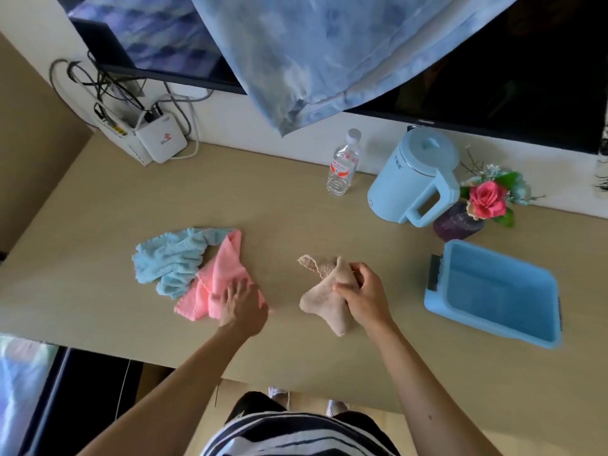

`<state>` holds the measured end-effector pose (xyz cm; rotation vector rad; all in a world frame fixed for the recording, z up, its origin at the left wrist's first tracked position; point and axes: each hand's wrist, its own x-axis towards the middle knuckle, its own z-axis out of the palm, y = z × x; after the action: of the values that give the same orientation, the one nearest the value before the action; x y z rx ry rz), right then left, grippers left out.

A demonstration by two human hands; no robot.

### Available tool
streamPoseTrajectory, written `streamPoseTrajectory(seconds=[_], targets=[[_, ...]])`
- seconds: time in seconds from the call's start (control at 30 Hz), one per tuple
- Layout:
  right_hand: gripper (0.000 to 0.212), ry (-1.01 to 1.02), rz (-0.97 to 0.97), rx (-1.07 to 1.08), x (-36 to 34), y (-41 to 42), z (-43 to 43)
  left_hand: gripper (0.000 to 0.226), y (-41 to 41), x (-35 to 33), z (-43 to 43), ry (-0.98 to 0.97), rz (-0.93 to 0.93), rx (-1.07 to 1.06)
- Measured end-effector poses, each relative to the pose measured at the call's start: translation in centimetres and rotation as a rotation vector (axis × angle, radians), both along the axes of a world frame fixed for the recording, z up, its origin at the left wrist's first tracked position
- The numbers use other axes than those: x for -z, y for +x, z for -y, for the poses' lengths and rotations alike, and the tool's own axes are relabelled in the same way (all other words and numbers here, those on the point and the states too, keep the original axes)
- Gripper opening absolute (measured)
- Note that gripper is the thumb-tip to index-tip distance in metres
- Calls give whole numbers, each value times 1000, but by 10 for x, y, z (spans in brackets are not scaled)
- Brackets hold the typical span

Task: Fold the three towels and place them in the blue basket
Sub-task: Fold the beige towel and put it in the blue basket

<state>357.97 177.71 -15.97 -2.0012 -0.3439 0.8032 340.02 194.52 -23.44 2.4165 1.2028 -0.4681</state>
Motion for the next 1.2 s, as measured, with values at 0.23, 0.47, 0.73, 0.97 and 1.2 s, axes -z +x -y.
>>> streamPoseTrajectory(seconds=[0.23, 0.47, 0.73, 0.97, 1.2], targets=[[24, 210, -36, -137, -23, 11, -13, 64, 87, -103, 18, -646, 660, -532], [27, 251, -109, -282, -38, 38, 4, 32, 117, -134, 27, -675, 787, -339], [55, 373, 12, -192, -67, 69, 15, 9, 133, -189, 21, -603, 874, 81], [73, 360, 58, -512, -97, 96, 11, 17, 147, -230, 17, -615, 796, 368], [16, 126, 166, -532, -97, 119, 24, 9, 150, -236, 3, -469, 783, 386]])
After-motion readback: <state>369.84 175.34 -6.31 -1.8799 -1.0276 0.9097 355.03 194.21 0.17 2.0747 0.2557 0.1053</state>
